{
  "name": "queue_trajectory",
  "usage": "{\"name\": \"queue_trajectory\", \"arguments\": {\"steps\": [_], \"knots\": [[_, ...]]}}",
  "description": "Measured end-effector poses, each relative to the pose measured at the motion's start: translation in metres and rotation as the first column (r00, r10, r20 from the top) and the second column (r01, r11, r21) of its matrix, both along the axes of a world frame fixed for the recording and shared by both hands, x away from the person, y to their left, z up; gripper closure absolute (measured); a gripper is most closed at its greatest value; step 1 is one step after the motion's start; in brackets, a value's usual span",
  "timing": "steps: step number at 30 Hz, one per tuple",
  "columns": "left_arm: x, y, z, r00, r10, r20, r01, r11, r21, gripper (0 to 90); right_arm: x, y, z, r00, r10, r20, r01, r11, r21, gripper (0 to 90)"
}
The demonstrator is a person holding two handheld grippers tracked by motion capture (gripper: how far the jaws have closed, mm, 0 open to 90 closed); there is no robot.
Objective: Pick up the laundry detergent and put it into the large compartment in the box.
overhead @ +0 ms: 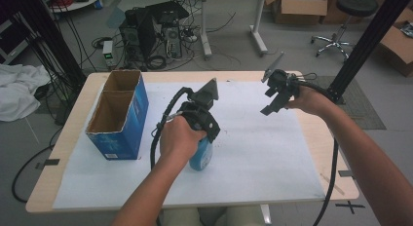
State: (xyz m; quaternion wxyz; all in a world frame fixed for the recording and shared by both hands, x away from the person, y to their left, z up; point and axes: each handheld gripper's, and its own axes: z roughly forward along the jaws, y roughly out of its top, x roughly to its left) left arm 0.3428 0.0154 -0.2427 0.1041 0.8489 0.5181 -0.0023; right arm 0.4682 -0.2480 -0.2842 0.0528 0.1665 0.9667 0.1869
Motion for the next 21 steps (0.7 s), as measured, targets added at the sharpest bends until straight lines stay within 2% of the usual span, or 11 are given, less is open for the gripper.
{"name": "queue_trajectory", "arguments": {"steps": [2, 3, 4, 5, 6, 10, 11, 12, 14, 15, 21], "knots": [[0.001, 0.005, 0.011, 1.0, 0.005, 0.008, -0.005, 0.9999, -0.01, 37.9, 0.0, 0.0, 0.0, 1.0, 0.0, 0.0, 0.0, 1.0, -0.001, 17.2], [0.002, 0.01, 0.021, 0.9999, 0.011, 0.013, -0.011, 0.9998, -0.017, 37.9, 0.0, -0.001, 0.001, 1.0, 0.0, -0.001, 0.0, 1.0, -0.002, 17.3], [0.002, 0.01, 0.021, 0.9999, 0.011, 0.013, -0.011, 0.9998, -0.017, 37.9, 0.0, -0.001, 0.001, 1.0, 0.0, -0.001, 0.0, 1.0, -0.002, 17.3], [0.003, 0.015, 0.034, 0.9995, 0.019, 0.023, -0.019, 0.9993, -0.032, 37.9, -0.001, -0.001, 0.001, 1.0, -0.001, -0.001, 0.001, 1.0, -0.003, 17.3], [0.003, 0.015, 0.034, 0.9995, 0.019, 0.023, -0.019, 0.9993, -0.032, 37.9, -0.001, -0.001, 0.001, 1.0, -0.001, -0.001, 0.001, 1.0, -0.003, 17.3], [0.006, 0.025, 0.06, 0.9984, 0.037, 0.044, -0.035, 0.9985, -0.043, 37.9, -0.001, -0.001, 0.001, 1.0, -0.001, -0.001, 0.001, 1.0, -0.007, 17.4], [0.008, 0.03, 0.073, 0.9976, 0.045, 0.052, -0.043, 0.9982, -0.042, 37.9, -0.001, 0.0, 0.002, 1.0, -0.001, -0.001, 0.001, 1.0, -0.009, 17.4], [0.008, 0.03, 0.073, 0.9976, 0.045, 0.052, -0.043, 0.9982, -0.042, 37.9, -0.001, 0.0, 0.002, 1.0, -0.001, -0.001, 0.001, 1.0, -0.009, 17.4], [0.013, 0.039, 0.091, 0.9955, 0.075, 0.058, -0.072, 0.996, -0.053, 37.9, -0.001, 0.001, 0.004, 1.0, 0.0, 0.002, 0.0, 1.0, -0.006, 17.3], [0.013, 0.039, 0.091, 0.9955, 0.075, 0.058, -0.072, 0.996, -0.053, 37.9, -0.001, 0.001, 0.004, 1.0, 0.0, 0.002, 0.0, 1.0, -0.006, 17.3], [0.021, 0.056, 0.118, 0.9911, 0.115, 0.067, -0.111, 0.9919, -0.062, 38.0, -0.001, 0.004, 0.005, 1.0, 0.001, 0.003, -0.001, 1.0, -0.011, 17.3]]}}
